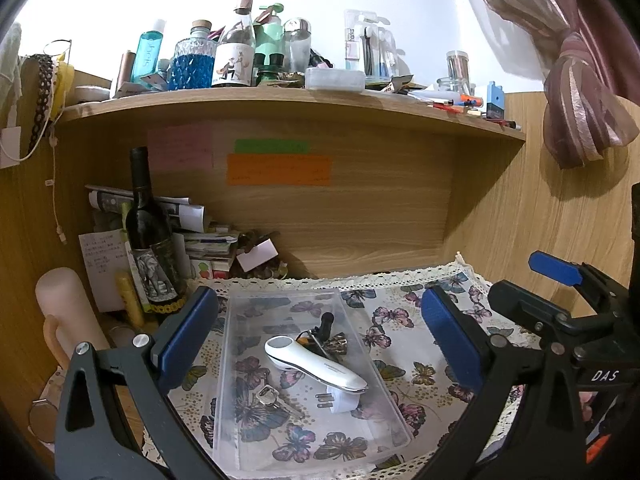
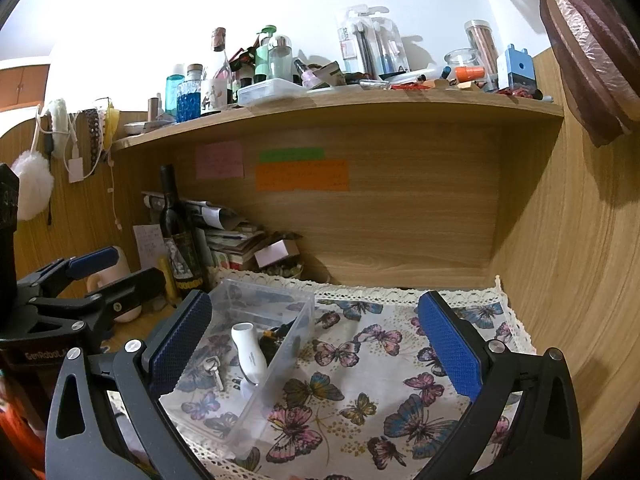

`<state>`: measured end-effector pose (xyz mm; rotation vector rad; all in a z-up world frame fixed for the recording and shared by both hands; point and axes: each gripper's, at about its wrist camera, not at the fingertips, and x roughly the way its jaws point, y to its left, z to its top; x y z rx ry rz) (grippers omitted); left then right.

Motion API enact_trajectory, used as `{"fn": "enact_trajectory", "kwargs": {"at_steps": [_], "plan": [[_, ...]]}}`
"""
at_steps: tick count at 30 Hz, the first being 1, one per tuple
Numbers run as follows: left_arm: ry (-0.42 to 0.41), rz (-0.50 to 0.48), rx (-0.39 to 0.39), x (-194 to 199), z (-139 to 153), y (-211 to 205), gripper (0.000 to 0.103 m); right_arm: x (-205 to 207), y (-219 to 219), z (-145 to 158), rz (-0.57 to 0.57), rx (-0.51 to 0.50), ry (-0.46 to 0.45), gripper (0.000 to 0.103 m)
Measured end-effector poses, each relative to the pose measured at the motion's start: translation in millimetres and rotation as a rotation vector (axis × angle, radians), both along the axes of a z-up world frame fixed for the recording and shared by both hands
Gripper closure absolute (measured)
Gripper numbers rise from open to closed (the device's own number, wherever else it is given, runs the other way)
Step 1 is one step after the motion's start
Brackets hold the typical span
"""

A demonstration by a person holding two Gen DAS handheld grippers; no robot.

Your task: Organize rigid objects

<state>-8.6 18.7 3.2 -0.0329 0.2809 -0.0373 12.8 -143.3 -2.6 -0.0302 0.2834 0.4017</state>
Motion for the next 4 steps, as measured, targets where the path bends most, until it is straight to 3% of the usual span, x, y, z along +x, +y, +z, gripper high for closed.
{"fn": "enact_trajectory", "kwargs": {"at_steps": [4], "plan": [[-0.001, 0.002, 0.003, 0.3, -1.0, 1.1, 0.000, 1.2, 0.5, 0.8, 0.006, -0.003, 0.002, 0.000]]}}
